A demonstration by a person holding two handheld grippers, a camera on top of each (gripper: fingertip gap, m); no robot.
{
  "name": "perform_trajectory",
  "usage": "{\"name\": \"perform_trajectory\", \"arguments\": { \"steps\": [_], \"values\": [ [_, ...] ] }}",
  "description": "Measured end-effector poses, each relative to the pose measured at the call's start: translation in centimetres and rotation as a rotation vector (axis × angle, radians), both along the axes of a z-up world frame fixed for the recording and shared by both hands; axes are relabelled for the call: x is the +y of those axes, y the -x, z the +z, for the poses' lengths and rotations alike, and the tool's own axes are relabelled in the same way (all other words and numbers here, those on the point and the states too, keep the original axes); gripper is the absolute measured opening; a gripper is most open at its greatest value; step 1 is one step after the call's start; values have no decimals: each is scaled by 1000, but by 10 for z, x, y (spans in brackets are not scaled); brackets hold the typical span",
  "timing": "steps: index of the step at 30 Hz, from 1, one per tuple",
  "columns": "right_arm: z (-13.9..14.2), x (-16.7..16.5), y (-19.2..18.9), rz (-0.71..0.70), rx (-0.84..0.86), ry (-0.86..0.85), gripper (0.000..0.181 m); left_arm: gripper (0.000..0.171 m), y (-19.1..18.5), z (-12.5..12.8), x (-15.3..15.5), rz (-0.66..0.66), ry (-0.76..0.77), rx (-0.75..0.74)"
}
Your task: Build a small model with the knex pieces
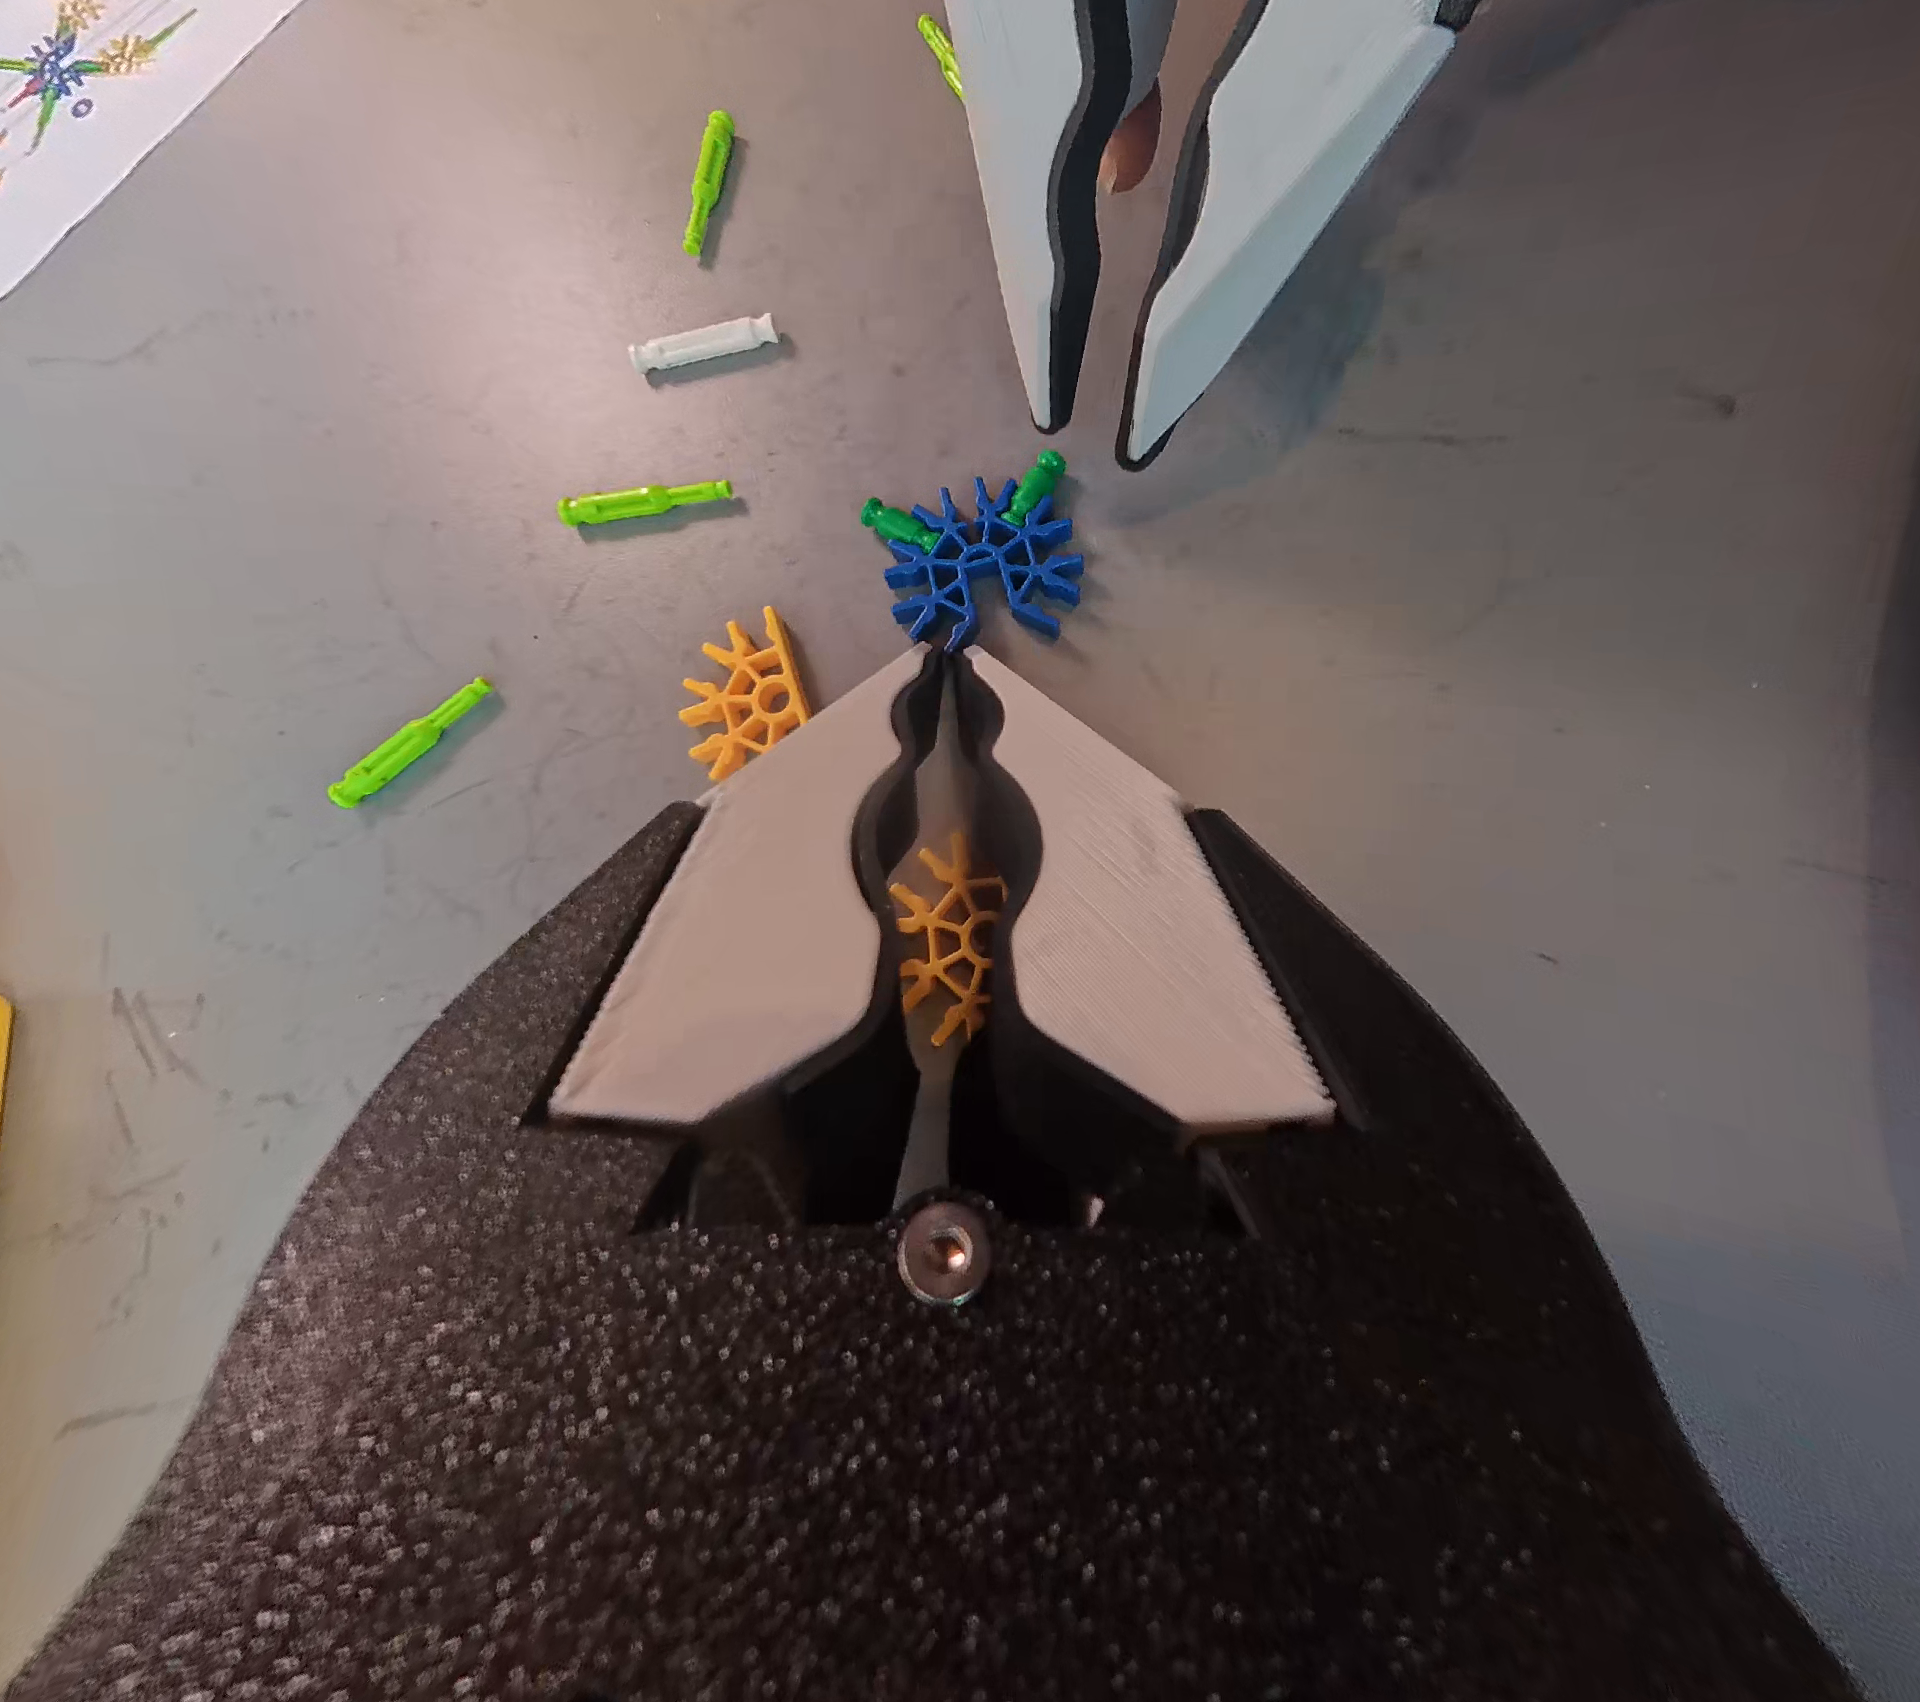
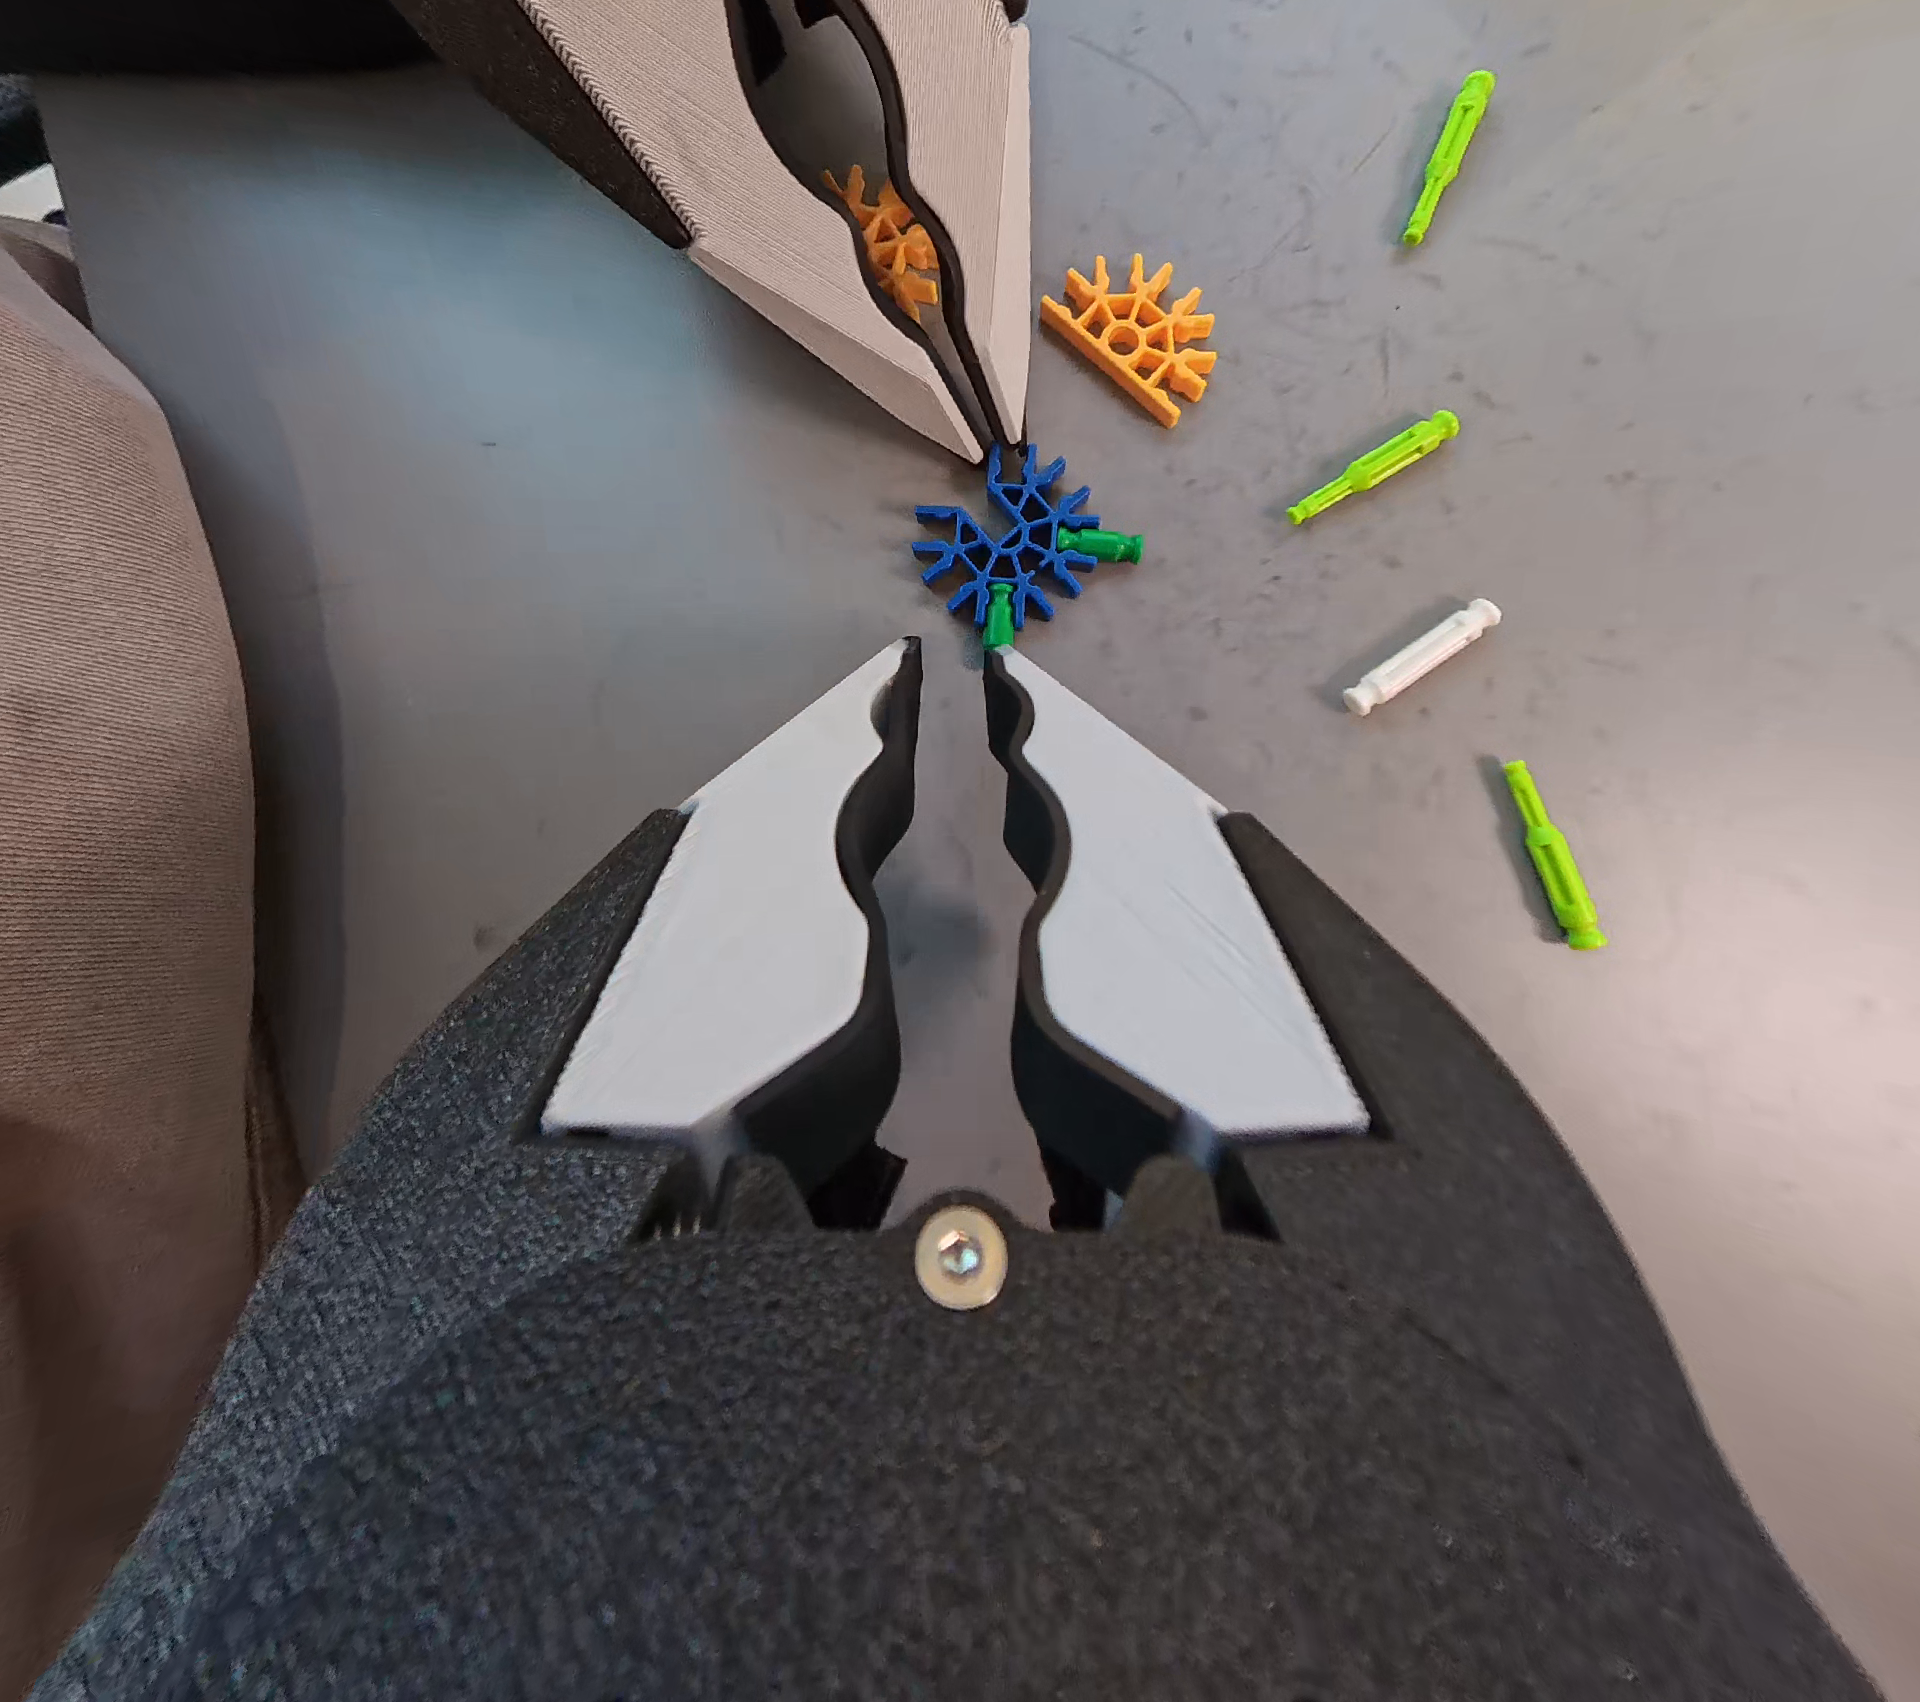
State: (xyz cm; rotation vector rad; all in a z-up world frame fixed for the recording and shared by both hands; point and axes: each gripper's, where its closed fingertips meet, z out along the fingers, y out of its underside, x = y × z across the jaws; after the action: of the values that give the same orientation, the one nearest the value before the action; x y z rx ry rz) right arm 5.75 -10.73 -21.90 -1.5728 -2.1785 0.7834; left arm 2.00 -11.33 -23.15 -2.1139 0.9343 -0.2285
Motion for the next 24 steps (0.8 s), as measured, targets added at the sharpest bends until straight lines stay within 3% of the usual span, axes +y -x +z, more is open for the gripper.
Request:
{"name": "perform_trajectory", "arguments": {
  "steps": [9, 12, 16, 19, 24],
  "values": [
    [-6, 7, 10, -41, 3, -39, 25, 10, 13, 9, 2, 39, -13, -17],
    [-10, 8, 9, -72, -19, -62, 21, 10, 23, 14, 6, 77, -31, -21],
    [-10, -15, 0, -39, -65, -24, 18, 10, 37, 23, 10, 129, -53, -60],
    [3, -34, 1, 8, -5, 48, 20, 10, 41, 27, 11, 142, -61, -80],
    [7, 2, 3, -43, 36, -39, 23, 10, 34, 25, 9, 110, -54, -85]
  ]
}}
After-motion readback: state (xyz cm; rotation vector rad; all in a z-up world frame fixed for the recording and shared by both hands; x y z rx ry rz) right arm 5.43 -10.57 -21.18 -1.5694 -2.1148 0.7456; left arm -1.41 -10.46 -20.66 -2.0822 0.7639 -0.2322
